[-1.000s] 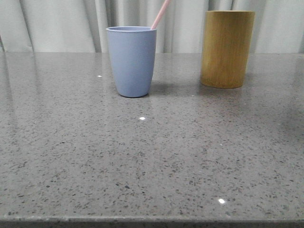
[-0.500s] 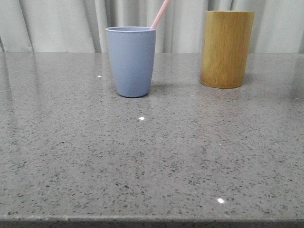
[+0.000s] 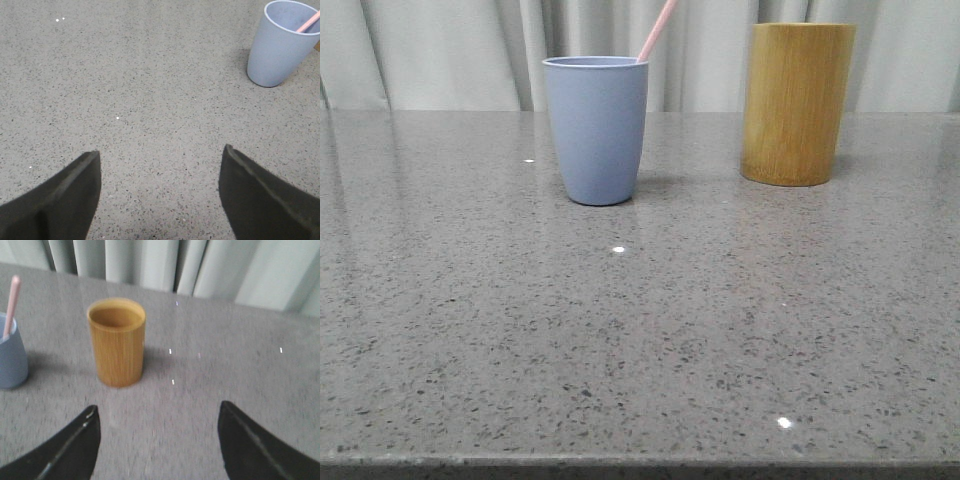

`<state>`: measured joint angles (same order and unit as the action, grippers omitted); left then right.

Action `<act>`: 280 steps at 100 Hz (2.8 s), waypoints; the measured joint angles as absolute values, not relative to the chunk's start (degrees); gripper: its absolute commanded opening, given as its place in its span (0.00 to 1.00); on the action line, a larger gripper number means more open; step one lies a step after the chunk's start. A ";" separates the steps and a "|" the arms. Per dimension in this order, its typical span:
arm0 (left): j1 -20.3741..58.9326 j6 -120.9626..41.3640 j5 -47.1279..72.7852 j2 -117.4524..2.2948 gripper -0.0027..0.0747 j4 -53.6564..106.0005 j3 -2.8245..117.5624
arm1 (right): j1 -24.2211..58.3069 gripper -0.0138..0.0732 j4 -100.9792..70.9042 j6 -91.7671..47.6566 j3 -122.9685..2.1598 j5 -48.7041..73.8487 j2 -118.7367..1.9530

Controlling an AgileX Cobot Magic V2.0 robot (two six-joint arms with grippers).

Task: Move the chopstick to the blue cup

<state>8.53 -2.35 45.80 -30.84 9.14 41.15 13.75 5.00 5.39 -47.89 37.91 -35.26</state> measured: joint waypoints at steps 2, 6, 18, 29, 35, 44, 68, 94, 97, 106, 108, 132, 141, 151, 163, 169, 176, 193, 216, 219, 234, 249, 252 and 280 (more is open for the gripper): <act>8.53 -2.35 45.80 -30.84 0.66 9.14 41.15 | 13.75 0.74 5.00 5.56 -47.29 38.61 -34.46; 8.53 -2.35 45.80 -30.84 0.66 9.14 41.15 | 13.75 0.74 5.00 5.98 -46.15 39.58 -33.01; 8.53 -2.35 45.80 -30.84 0.66 9.14 41.15 | 13.75 0.74 5.12 6.14 -43.35 41.27 -29.86; 8.53 -2.35 45.80 -30.84 0.66 9.14 41.15 | 13.75 0.74 5.23 6.23 -42.08 42.01 -28.42; 8.53 -2.35 45.80 -30.84 0.66 9.14 41.15 | 13.75 0.74 5.33 6.39 -41.94 42.01 -28.13; 8.53 -2.35 45.80 -30.84 0.66 9.14 41.15 | 13.75 0.69 5.31 7.03 -41.94 42.10 -28.13; 8.53 -2.35 45.80 -30.84 0.36 9.14 41.15 | 13.75 0.19 5.31 7.72 -41.94 42.10 -28.13; 8.53 -2.35 45.80 -30.84 0.01 9.14 41.15 | 13.75 0.02 5.31 7.85 -41.94 42.35 -28.13; 8.53 -2.35 45.80 -30.84 0.01 9.14 41.15 | 13.75 0.02 5.31 7.85 -41.94 42.35 -28.13; 8.53 -2.35 45.80 -30.84 0.01 9.14 41.15 | 13.75 0.02 5.31 7.85 -41.94 42.35 -28.13; 8.53 -2.35 45.80 -30.84 0.01 9.14 41.15 | 13.75 0.02 5.31 7.85 -41.94 42.35 -28.13; 8.53 -2.35 45.58 -30.84 0.01 9.14 41.15 | 13.75 0.02 5.35 7.85 -41.94 42.38 -28.13; 8.53 -2.35 45.58 -30.84 0.01 9.14 41.15 | 13.75 0.02 5.35 7.96 -41.94 42.47 -28.13; 8.53 -2.35 45.58 -30.84 0.01 9.14 41.15 | 13.75 0.02 5.35 7.96 -41.94 42.47 -28.13; 8.53 -2.35 45.58 -30.84 0.01 9.14 41.15 | 13.75 0.02 5.35 7.96 -41.94 42.47 -28.13; 8.53 -2.35 45.58 -30.84 0.01 9.14 41.15 | 13.75 0.02 5.35 7.96 -41.94 42.47 -28.13; 8.53 -2.35 45.38 -30.84 0.01 9.14 41.15 | 13.75 0.02 5.35 7.96 -41.94 42.47 -28.13; 8.53 -2.35 40.12 -30.59 0.01 6.35 40.50 | 13.75 0.02 5.35 8.07 -41.94 42.47 -28.13; 8.53 -2.35 34.28 -24.28 0.01 4.21 35.67 | 13.75 0.02 5.35 8.08 -41.94 42.47 -28.13; 8.48 -2.35 32.88 -22.73 0.01 3.76 34.43 | 13.75 0.02 5.35 8.08 -41.94 42.47 -28.13; 6.86 -2.35 24.09 -11.84 0.01 2.54 25.72 | 13.75 0.02 5.35 8.08 -41.94 42.50 -28.13; 3.20 -2.35 19.59 -1.30 0.01 2.40 16.90 | 13.75 0.02 5.35 8.08 -41.94 42.50 -28.13; 2.26 -2.35 19.48 -0.09 0.01 2.40 14.87 | 13.75 0.02 5.44 8.08 -41.91 42.60 -28.13; -1.73 -2.35 16.47 0.30 0.01 1.64 5.99 | 13.75 0.02 5.44 8.08 -41.91 42.72 -27.98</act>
